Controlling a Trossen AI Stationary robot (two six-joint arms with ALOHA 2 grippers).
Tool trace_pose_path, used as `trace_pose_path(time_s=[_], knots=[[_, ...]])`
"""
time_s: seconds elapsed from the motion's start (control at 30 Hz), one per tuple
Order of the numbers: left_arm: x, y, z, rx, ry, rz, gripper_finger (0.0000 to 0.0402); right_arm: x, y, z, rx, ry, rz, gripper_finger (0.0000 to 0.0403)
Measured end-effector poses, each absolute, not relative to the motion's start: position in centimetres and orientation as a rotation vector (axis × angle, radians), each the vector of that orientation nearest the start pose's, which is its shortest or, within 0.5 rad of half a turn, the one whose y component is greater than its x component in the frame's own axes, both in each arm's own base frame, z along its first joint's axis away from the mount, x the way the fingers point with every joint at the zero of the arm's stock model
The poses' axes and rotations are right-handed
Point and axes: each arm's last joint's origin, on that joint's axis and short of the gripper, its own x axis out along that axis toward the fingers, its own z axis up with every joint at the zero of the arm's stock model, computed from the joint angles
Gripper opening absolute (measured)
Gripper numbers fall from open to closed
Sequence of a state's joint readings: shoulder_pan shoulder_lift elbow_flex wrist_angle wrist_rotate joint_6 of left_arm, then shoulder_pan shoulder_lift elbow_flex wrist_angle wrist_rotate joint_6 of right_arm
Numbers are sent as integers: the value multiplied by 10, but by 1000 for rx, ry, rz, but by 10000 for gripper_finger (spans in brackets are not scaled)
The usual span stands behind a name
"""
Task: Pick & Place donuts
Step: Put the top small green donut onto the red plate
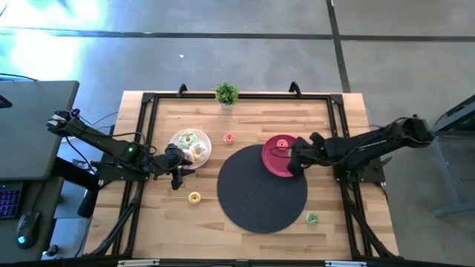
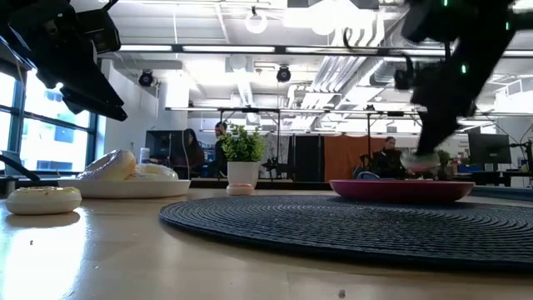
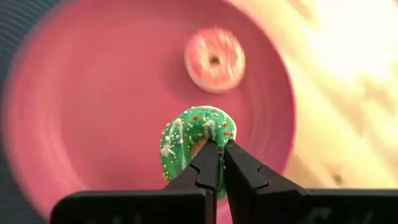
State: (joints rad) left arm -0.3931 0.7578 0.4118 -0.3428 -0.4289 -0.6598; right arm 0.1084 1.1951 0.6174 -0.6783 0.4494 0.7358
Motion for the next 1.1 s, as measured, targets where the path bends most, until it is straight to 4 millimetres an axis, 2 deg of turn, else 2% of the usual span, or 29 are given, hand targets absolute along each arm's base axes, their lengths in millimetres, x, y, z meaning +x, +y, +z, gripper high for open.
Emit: trace_pose_path(time_s=[0.13,0.27,0.43,0.67,0.83,1.1], knots=[[145,-47,199,-363,588,237,168,186,-2,152,365,978,-683,5],[145,-47,199,-363,588,237,168,184,-11,140,379,921,-681,6],[145,-47,199,-363,588,236,168,182,-19,138,349,920,-729,5],[145,-47,199,-363,588,236,168,182,-28,139,367,902,-770,24],[145,-47,199,-363,588,236,168,182,-30,138,362,933,-728,54],[145,-47,199,-363,588,236,168,182,-30,138,365,935,-721,128]])
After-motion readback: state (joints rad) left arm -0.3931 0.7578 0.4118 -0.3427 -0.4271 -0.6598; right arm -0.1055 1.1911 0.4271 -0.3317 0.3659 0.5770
